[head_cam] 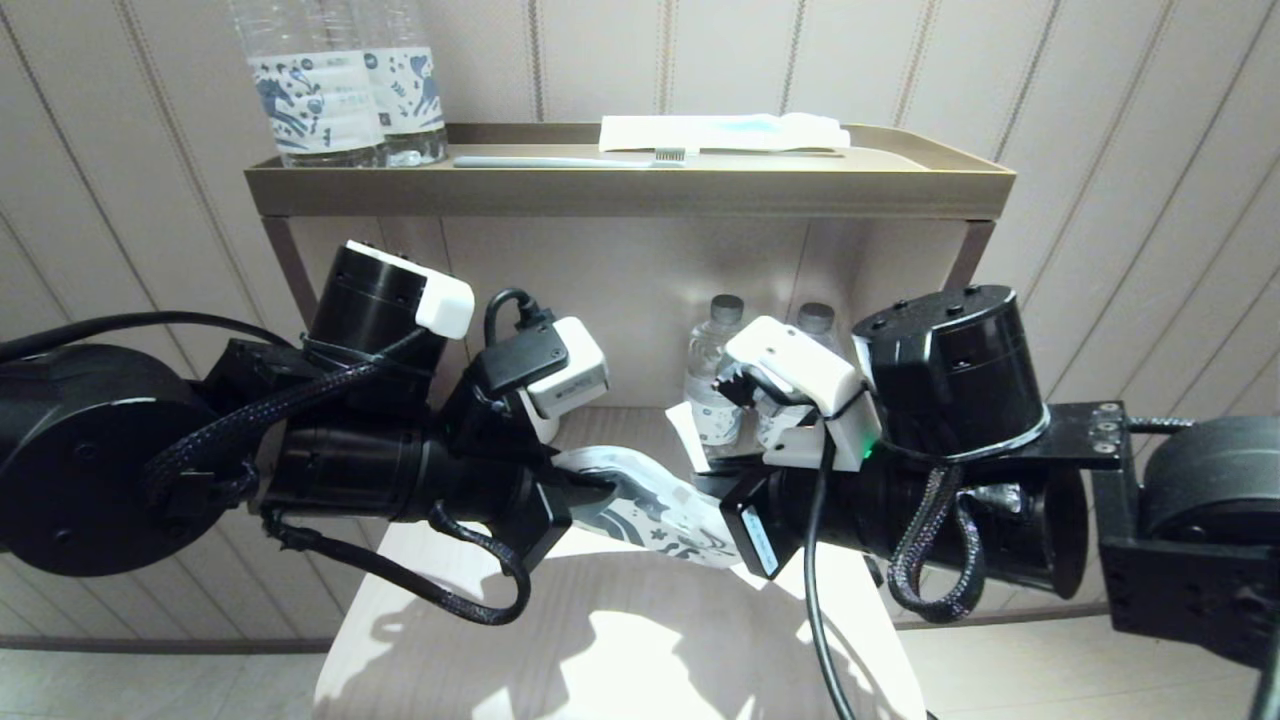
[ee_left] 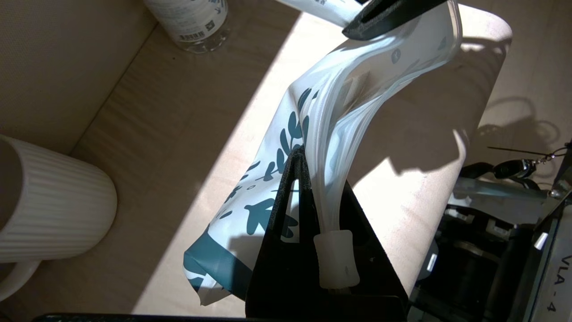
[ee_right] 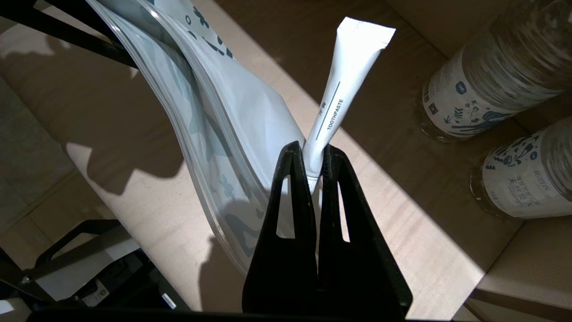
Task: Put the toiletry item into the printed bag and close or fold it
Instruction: Place the toothpaste in the storage bag
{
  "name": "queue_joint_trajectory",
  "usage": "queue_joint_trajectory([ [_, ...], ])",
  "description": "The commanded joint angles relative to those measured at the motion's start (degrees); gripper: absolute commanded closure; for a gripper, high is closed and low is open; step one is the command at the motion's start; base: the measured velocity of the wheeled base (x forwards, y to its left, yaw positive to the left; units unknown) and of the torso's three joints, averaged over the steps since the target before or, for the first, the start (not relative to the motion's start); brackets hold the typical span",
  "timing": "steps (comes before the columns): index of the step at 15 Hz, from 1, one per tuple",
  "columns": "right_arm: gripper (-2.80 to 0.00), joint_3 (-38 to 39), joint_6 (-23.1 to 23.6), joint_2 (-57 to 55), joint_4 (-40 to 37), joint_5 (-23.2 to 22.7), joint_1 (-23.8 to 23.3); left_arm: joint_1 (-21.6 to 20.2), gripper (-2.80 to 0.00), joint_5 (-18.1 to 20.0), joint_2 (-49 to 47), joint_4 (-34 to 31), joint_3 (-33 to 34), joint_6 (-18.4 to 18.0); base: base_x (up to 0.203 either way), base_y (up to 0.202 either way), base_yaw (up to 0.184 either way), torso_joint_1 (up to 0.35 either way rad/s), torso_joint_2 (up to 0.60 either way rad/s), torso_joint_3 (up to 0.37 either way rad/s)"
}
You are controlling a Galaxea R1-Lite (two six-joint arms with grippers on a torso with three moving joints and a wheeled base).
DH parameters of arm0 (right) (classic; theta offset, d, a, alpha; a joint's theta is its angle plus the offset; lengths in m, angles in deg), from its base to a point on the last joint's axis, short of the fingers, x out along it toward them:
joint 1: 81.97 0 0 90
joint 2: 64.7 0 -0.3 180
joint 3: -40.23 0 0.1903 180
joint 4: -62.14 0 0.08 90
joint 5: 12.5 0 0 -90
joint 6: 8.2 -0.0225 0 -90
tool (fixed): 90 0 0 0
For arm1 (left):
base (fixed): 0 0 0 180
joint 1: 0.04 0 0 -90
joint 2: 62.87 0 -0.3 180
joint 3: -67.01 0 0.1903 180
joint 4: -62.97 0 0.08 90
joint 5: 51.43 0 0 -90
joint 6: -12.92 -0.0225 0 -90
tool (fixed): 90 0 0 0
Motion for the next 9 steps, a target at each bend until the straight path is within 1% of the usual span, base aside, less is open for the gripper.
queue_joint_trajectory([
  [1,0.00,0.1,0.0,1.2,0.1,0.1,0.2,0.0,0.00,0.1,0.2,0.0,0.1,-0.1,0.000,0.000,0.000,0.000,0.00,0.000],
  [5,0.00,0.5,0.4,5.2,-0.3,0.0,0.3,0.0,0.00,0.1,-0.1,0.0,0.0,-0.1,0.000,0.000,0.000,0.000,0.00,0.000],
  [9,0.00,1.5,2.1,8.6,-0.5,-0.4,0.5,0.0,0.00,0.5,-0.2,0.0,-0.4,-0.1,0.000,0.000,0.000,0.000,0.00,0.000],
])
